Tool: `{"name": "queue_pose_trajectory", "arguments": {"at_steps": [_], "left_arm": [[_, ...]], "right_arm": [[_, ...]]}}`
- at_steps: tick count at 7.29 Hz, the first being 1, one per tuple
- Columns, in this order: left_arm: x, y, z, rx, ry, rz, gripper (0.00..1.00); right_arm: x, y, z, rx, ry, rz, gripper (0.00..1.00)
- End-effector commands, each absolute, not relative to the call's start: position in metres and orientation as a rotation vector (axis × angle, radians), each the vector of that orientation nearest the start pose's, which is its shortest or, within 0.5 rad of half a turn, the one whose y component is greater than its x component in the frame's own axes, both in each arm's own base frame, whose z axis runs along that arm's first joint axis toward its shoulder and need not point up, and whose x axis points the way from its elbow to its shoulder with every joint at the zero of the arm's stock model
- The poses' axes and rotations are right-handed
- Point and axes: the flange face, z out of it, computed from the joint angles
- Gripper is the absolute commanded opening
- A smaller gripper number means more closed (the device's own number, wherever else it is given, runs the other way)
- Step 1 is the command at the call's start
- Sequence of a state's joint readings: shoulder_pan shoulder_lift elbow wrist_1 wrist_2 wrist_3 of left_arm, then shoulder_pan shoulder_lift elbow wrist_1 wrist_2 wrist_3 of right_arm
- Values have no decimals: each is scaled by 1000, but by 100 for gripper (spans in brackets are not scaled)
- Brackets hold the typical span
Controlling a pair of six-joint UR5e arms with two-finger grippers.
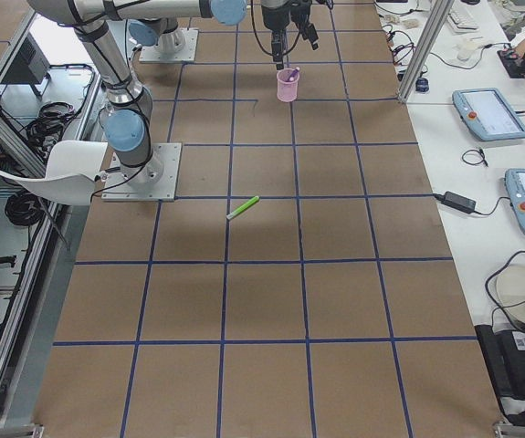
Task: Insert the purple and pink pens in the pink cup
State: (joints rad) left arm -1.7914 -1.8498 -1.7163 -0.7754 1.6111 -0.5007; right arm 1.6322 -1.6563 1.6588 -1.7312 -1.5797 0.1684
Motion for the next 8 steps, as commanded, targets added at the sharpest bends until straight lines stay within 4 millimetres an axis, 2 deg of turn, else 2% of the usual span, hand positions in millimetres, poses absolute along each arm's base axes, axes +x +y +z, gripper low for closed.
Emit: {"name": "queue_pose_trajectory", "arguments": {"at_steps": [1,2,3,4,5,6,8], "left_arm": [[-196,-568,393,-198,3126,-313,100],[-159,-569,412,-93,3110,-241,100],[-133,-567,429,-107,3102,-257,100],[-111,-558,439,-158,3099,-202,100],[-97,-550,458,-156,3094,-239,100],[-96,-536,463,-151,3086,-206,100],[-100,-525,465,-117,3104,-178,100]], "right_arm": [[161,-461,504,167,3119,-255,100],[161,-461,505,175,3112,-255,100],[164,-465,506,155,3095,-248,100],[166,-467,510,152,3076,-248,100],[165,-471,516,152,3079,-259,100],[163,-478,516,157,3093,-210,100],[163,-486,520,158,3099,-184,100]]}}
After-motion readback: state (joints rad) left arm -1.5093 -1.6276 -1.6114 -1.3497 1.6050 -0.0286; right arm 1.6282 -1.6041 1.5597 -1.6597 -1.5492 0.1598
